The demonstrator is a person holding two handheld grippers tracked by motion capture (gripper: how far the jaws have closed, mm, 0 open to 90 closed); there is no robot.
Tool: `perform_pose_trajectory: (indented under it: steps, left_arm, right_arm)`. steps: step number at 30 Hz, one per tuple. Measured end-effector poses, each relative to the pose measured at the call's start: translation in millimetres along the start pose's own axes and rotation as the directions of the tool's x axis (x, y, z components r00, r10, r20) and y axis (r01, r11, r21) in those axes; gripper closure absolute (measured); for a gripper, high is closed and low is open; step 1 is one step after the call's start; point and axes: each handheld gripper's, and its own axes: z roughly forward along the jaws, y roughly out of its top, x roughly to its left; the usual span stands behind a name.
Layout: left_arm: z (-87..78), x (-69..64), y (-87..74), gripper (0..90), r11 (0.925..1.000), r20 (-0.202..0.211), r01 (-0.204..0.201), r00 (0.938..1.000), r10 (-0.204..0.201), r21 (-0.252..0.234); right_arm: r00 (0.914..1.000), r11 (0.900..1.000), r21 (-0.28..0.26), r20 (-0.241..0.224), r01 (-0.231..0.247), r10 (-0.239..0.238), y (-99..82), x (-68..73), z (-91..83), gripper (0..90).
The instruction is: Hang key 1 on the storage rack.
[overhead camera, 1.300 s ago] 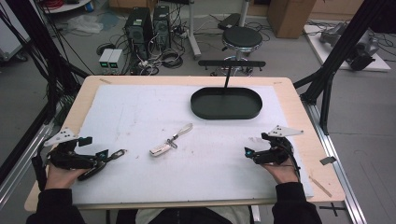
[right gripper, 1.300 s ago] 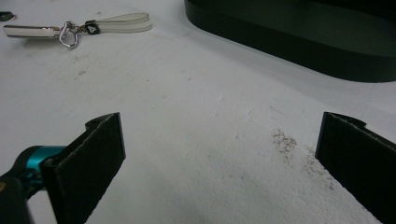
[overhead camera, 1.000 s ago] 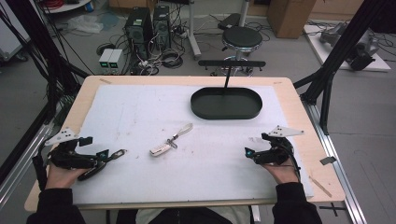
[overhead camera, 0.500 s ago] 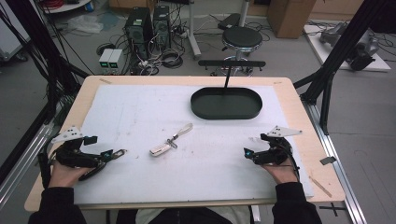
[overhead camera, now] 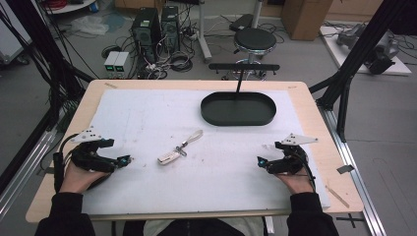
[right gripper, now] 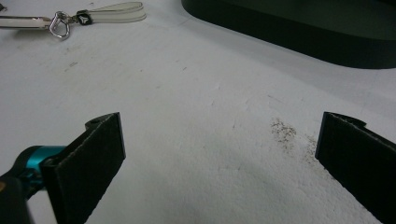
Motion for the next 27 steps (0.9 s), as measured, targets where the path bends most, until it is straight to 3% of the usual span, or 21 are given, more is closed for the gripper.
perform_pose_trajectory:
  steps: [3, 12, 14, 22, 27]
  left_arm:
    - [2.9, -3.0, 5.5, 6.1, 0.9999, -0.011, -0.008, 0.9999, 0.008, 0.009]
    - [17.7, -11.5, 28.4, 6.1, 0.9982, 0.013, -0.046, 0.9989, 0.046, 0.039]
    - [21.5, -15.1, 32.6, 6.1, 0.9968, 0.015, -0.069, 0.9975, 0.068, 0.041]
    - [35.7, -18.3, 41.9, 6.2, 0.9929, 0.034, -0.087, 0.9958, 0.085, 0.081]
    - [44.1, -24.9, 51.7, 6.2, 0.9883, 0.049, -0.119, 0.9922, 0.115, 0.096]
  right_arm:
    - [1.0000, 1.0000, 0.005, 0.001, 0.004, -0.004, 0.0, 0.6, 0.4, 0.7]
    - [1.0000, 1.0000, -0.005, -0.001, 0.005, -0.005, 2.5, 4.6, 0.2, 0.7]
    - [1.0000, 1.0000, -0.008, -0.004, 0.005, -0.005, 2.6, 4.5, 0.1, 0.7]
    - [0.9999, 1.0000, -0.006, -0.010, 0.005, -0.005, 2.7, 3.7, 0.5, 0.7]
    - [0.9999, 0.9999, -0.011, -0.010, 0.006, -0.006, 3.5, 3.5, 0.1, 0.7]
